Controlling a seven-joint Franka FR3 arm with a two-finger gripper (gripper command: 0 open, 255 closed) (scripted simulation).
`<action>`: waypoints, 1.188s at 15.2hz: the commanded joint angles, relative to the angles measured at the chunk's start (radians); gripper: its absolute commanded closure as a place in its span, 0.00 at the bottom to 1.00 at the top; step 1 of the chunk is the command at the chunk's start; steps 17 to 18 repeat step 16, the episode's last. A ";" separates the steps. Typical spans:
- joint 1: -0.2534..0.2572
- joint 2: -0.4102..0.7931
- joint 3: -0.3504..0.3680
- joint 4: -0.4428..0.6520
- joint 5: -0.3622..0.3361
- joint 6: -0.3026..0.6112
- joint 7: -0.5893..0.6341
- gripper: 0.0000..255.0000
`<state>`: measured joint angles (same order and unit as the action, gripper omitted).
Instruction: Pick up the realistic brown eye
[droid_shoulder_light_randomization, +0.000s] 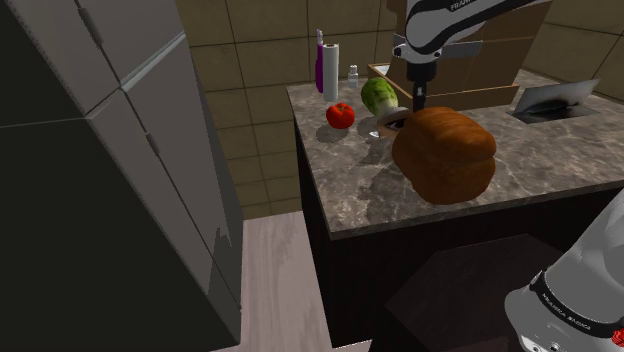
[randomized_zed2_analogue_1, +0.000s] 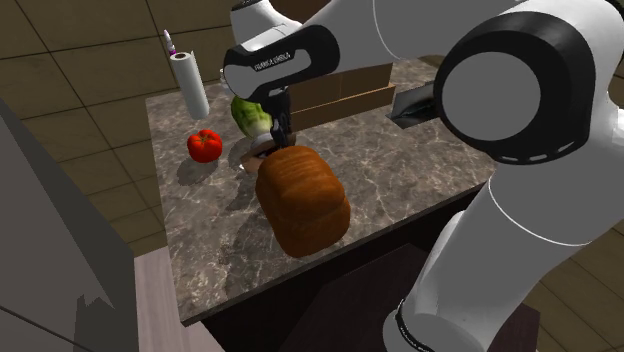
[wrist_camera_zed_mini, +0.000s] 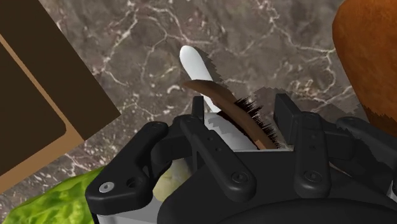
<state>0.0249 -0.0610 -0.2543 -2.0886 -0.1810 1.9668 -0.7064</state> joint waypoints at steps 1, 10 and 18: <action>0.001 -0.008 0.001 0.012 0.000 -0.020 -0.001 1.00; 0.004 -0.033 0.006 0.107 0.001 -0.138 -0.014 1.00; 0.005 -0.039 0.008 0.156 0.002 -0.193 -0.020 1.00</action>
